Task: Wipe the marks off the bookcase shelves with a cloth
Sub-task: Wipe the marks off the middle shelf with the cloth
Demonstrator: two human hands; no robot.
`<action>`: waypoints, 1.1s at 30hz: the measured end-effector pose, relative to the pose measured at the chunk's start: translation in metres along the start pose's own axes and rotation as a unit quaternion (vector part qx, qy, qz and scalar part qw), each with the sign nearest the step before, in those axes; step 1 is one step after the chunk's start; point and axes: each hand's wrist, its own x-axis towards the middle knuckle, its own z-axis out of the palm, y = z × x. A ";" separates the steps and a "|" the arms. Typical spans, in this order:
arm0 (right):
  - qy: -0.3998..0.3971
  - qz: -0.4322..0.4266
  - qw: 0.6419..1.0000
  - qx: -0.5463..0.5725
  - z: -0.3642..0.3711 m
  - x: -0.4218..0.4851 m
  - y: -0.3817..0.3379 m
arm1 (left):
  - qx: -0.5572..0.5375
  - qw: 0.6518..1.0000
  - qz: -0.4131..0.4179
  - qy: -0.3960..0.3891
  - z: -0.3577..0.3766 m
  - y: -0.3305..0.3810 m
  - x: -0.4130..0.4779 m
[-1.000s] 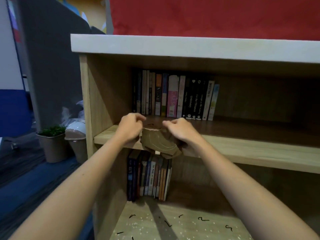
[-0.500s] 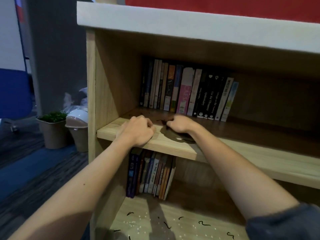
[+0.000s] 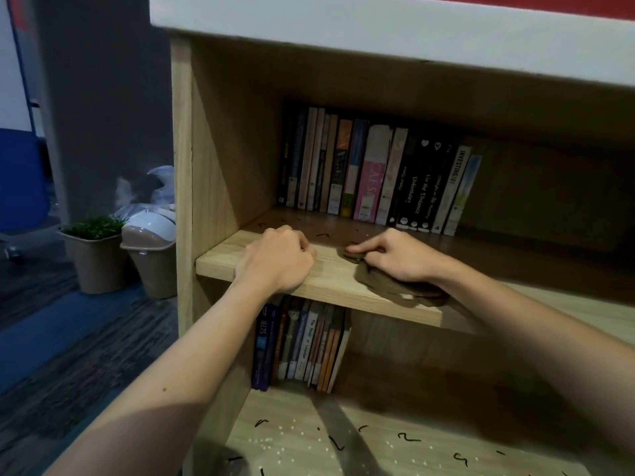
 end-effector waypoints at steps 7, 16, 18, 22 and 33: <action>0.005 0.089 0.995 -0.037 0.017 0.083 -0.014 | -0.013 1.000 -0.021 0.000 0.000 0.001 -0.003; -0.043 0.016 0.999 -0.024 0.001 0.059 -0.002 | -0.020 1.000 -0.023 0.008 0.001 -0.001 -0.003; -0.032 0.031 0.999 -0.012 0.009 0.078 -0.011 | -0.018 1.000 -0.017 0.012 0.001 -0.002 -0.002; -0.044 -0.009 0.999 -0.030 0.011 0.067 -0.012 | -0.022 1.000 0.003 0.021 0.002 -0.002 -0.003; 0.009 -0.062 0.998 0.019 0.006 -0.031 -0.012 | -0.013 1.000 0.010 0.026 -0.001 0.001 -0.007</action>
